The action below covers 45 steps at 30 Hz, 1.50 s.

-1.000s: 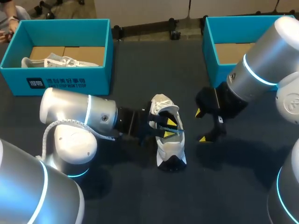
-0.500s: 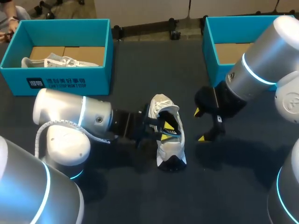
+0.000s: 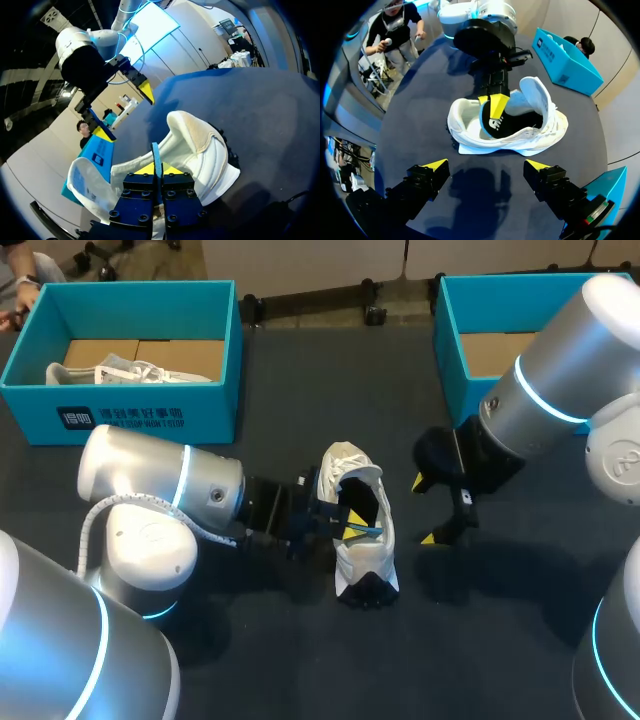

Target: Take the shoe out of the shoebox, open the shoe tongue, remove and reinsert the insole, then place the shoe into the shoebox

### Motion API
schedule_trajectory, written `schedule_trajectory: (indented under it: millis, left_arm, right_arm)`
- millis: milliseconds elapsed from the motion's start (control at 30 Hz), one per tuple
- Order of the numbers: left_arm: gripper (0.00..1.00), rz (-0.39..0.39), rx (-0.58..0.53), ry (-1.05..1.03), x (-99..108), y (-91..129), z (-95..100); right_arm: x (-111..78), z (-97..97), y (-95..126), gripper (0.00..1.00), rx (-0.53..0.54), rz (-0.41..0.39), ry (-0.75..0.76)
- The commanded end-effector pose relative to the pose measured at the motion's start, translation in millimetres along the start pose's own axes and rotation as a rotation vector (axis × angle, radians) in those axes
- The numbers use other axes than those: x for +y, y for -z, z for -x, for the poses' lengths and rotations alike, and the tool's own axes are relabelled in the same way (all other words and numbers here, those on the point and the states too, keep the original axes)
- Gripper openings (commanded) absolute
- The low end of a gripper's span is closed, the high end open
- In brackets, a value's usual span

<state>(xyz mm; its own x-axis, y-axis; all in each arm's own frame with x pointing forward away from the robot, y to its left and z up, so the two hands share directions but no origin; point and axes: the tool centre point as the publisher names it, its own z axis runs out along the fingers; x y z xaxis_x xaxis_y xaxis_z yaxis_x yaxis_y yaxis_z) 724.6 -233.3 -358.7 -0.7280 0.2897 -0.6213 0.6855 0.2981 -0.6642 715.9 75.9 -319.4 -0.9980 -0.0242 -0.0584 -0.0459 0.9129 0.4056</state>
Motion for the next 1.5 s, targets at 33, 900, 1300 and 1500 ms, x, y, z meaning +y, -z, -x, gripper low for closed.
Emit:
schedule_trajectory:
  millis: [33, 900, 1300, 1500]
  left_arm:
    - [0.48, -0.004, -0.006, 0.005, -4, 2, 1.8]
    - [0.45, -0.02, -0.03, -0.033, -34, 38, 33.6]
    - [0.0, -0.028, 0.01, 0.006, -32, 20, 17.5]
    - [0.0, -0.037, 0.013, 0.014, -35, 15, 15.6]
  right_arm:
    - [4.6, 1.9, -5, 1.0, 0.002, -0.005, 0.0]
    - [15.0, -2.5, 5, 1.0, -0.024, -0.005, -0.01]
    - [10.1, -4.9, 7, 1.0, -0.028, -0.007, -0.018]
    - [9.2, -5.9, 8, 1.0, -0.032, -0.008, -0.021]
